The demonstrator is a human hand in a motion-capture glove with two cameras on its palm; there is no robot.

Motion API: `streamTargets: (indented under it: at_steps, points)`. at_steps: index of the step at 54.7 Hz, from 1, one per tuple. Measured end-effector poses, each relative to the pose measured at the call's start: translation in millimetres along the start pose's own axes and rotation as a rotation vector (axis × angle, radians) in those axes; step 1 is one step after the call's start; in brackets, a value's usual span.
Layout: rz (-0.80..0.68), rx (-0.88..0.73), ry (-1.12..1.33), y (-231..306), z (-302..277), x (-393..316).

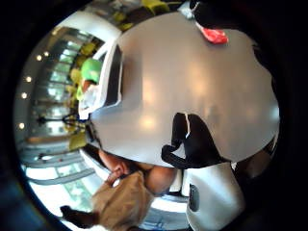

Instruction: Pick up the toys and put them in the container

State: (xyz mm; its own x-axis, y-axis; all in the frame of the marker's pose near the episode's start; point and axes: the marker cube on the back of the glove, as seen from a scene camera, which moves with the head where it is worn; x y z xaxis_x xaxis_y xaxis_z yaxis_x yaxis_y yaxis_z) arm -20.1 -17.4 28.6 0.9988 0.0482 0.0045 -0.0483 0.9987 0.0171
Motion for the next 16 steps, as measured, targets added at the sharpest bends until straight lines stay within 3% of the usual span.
streamTargets:
  at_steps: [16]
  points:
    - [-0.121, 0.008, -0.064, -4.6, 8.0, -4.0]
